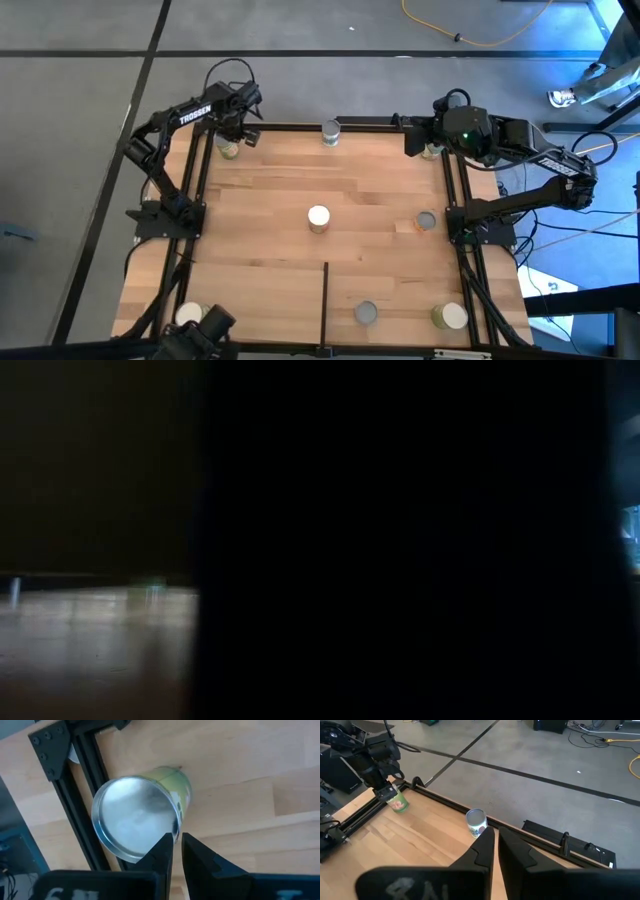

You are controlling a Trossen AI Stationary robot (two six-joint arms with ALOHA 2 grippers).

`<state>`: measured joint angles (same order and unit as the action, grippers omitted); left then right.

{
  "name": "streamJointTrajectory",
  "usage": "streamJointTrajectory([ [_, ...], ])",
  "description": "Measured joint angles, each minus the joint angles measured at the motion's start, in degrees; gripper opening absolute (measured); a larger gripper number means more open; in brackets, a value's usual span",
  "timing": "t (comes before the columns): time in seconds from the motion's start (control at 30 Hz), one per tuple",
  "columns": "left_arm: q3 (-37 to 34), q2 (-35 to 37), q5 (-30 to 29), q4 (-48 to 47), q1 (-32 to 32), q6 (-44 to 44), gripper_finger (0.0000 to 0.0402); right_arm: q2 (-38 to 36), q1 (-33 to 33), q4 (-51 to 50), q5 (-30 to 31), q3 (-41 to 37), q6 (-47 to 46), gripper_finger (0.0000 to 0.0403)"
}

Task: Pick and place cans onto a shelf
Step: Put the canned oranges on the shelf

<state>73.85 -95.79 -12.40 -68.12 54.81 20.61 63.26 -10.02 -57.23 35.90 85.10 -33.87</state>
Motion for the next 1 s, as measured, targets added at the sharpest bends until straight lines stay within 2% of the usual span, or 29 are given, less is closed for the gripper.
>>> streamJointTrajectory([
  [0.27,-0.64,0.00,-1.79,1.16,0.00,-1.52,0.0034,0.00,0.00,0.00,0.00,0.00,-0.07,0.0028],
  [1.0,-0.64,0.00,-1.93,2.11,0.33,-1.73,0.0034,0.00,0.00,0.00,0.02,0.00,-0.09,0.0028],
])
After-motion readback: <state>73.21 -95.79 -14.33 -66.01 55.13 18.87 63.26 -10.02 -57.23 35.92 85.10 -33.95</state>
